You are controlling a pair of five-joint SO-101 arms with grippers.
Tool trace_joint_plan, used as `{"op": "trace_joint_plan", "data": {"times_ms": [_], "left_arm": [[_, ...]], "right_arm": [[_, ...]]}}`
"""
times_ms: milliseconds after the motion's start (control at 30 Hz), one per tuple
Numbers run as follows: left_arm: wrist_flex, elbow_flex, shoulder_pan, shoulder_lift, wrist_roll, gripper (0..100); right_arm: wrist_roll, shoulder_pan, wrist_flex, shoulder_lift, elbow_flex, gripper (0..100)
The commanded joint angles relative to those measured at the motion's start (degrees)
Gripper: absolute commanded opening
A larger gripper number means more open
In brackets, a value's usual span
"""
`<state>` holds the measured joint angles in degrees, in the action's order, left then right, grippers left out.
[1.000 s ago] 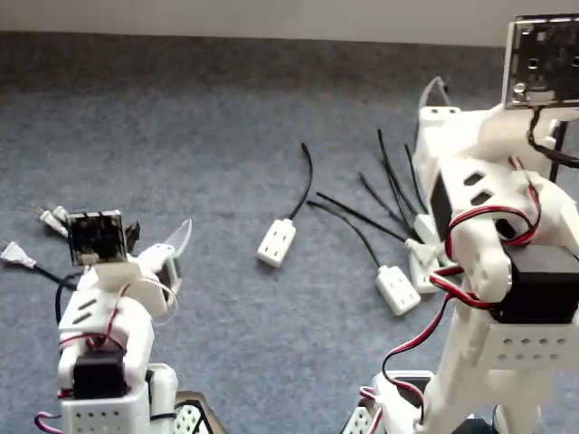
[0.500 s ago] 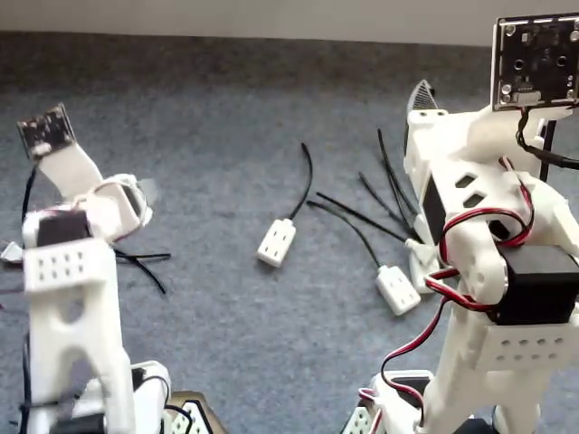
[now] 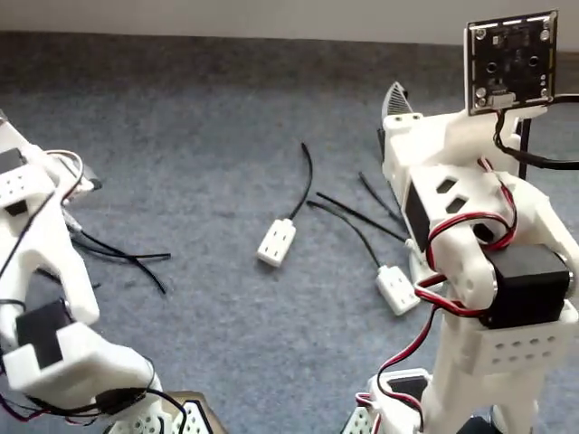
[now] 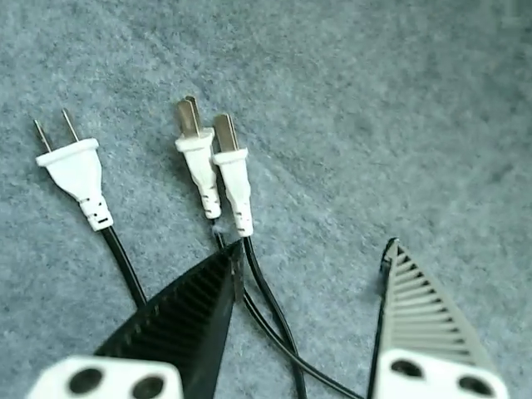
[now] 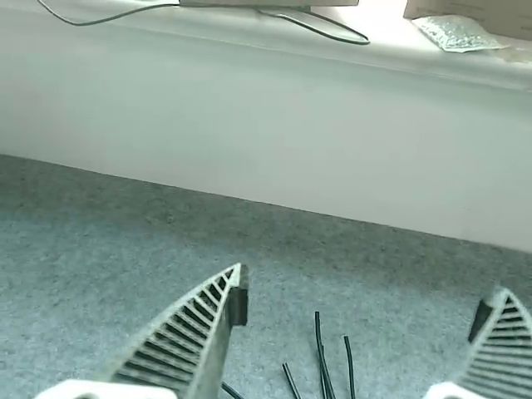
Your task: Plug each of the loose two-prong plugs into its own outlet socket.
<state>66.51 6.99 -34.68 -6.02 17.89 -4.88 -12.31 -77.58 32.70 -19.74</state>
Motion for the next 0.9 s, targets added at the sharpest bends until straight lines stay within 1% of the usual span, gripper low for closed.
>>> {"op": "trace_joint_plan", "data": {"times_ms": [0,133,367,667,867], "left_arm": [[0.5,-6.6,-1.8,-5.6,0.2,27],[0.5,-11.3,-1.7,-12.9,0.3,27],[0.5,-16.3,-2.0,-20.4,0.4,27],[0.6,-16.4,-2.9,-21.6,0.4,27],[3.6,-17.0,-2.9,-21.1,0.4,27]], "right_arm": [[-0.4,-0.4,-0.2,-0.2,0.0,40.1],[-0.4,-0.4,-0.2,-0.4,0.0,40.1],[-0.4,-0.4,-0.2,-0.5,0.0,40.1],[-0.3,-0.4,-0.2,-0.5,0.0,40.1],[-0.2,-0.4,-0.2,-0.5,0.0,40.1]]}}
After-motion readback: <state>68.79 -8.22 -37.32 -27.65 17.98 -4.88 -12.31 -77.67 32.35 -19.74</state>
